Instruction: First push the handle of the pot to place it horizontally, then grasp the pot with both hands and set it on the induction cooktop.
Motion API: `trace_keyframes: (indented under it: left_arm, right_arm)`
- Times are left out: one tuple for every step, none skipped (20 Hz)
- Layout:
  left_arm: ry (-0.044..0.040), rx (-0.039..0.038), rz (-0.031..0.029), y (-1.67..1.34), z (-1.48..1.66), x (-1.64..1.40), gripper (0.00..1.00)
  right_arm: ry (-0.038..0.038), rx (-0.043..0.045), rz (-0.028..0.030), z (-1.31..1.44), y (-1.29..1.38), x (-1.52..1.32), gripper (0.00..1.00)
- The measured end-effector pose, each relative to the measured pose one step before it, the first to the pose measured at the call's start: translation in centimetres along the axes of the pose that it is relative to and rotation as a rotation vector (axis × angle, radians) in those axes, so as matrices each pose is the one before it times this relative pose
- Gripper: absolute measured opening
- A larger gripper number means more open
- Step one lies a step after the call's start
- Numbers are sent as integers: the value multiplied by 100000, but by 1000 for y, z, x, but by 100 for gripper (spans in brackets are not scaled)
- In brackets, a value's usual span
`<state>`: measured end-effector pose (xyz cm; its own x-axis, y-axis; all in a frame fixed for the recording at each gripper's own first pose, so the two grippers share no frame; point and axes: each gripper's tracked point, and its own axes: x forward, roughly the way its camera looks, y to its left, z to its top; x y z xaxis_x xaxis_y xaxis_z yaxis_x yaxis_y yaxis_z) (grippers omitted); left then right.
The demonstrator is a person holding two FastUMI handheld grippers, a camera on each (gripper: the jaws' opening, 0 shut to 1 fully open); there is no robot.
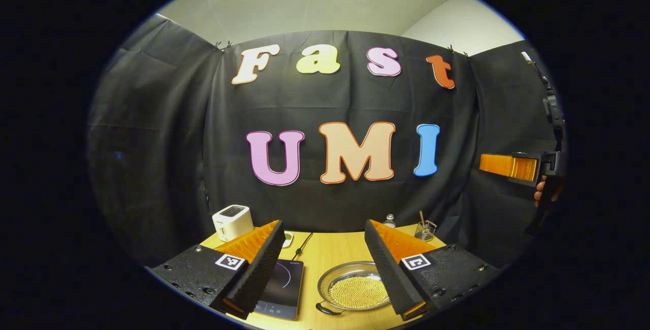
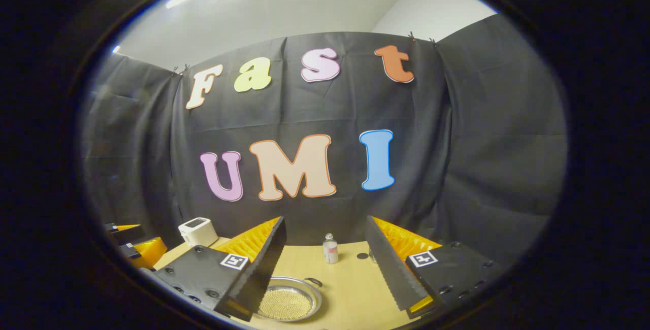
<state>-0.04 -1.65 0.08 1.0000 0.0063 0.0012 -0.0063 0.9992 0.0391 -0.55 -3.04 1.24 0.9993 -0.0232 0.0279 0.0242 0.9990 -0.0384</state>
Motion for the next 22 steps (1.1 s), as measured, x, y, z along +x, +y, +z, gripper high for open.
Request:
trace_keyframes:
  left_arm:
    - [92, 105, -320, -247, 13, 0, 93]
    - [4, -84, -350, -191, 40, -132, 93]
    - [157, -181, -434, -199, -16, -31, 93]
    - [147, -133, -476, -243, -67, 17, 96]
    - [167, 85, -253, -234, -91, -102, 93]
    - [83, 131, -99, -16, -125, -76, 93]
    - [-17, 75, -86, -42, 70, -31, 93]
    - [193, -59, -78, -76, -50, -26, 93]
    - [194, -123, -58, -112, -143, -64, 93]
    - [238, -110, 41, -16, -68, -102, 93]
    - [141, -51, 122, 40, -68, -42, 93]
    - [106, -131, 163, 54, -16, 44, 96]
    - [341, -215, 92, 74, -47, -11, 96]
    - [194, -218, 64, 2, -59, -83, 93]
    - [186, -238, 15, -23, -93, -32, 93]
    - [171, -190, 82, 30, -55, 13, 93]
    - [323, -137, 183, 81, -83, -91, 93]
    - [230, -103, 114, 51, -129, -68, 96]
    - [91, -93, 126, 71, 55, -31, 93]
    - [182, 29, 174, 27, 64, -35, 96]
    - [184, 18, 269, 54, -243, -95, 96]
    - [43, -19, 162, 63, -42, -119, 96]
  right_arm:
    - [-256, -526, -549, 181, -287, -88, 98]
    - [-77, -326, -462, 93, -309, -89, 98]
    - [-92, 47, -310, -96, -221, -138, 93]
    - [-57, 434, -140, 11, -46, -103, 93]
    - [104, 445, 71, 25, -18, -21, 98]
    - [25, 299, -54, -13, -180, -141, 93]
    - [115, -34, -87, -38, -41, -11, 93]
    - [189, -200, -79, -74, -98, -61, 93]
    - [106, -109, -189, 12, -50, -35, 93]
    - [216, 121, 18, -129, -50, -54, 93]
    - [195, 345, 96, -38, 29, -101, 93]
    - [285, 391, 91, -201, -35, 52, 93]
    - [657, 330, 435, -218, 115, -37, 93]
    - [708, 417, 461, -390, 71, -53, 93]
    - [929, 347, 667, -316, 117, -34, 93]
    - [1223, 563, 715, -428, 136, 67, 92]
    - [853, 805, 570, -283, 54, 73, 92]
    - [468, 940, 465, -114, 77, -78, 81]
    - [352, 911, 403, -139, 27, -30, 75]
    - [529, 956, 93, -257, 16, 68, 60]
    - [853, 523, -498, -157, -38, 103, 45]
    - [292, 533, -578, -113, -319, -22, 30]
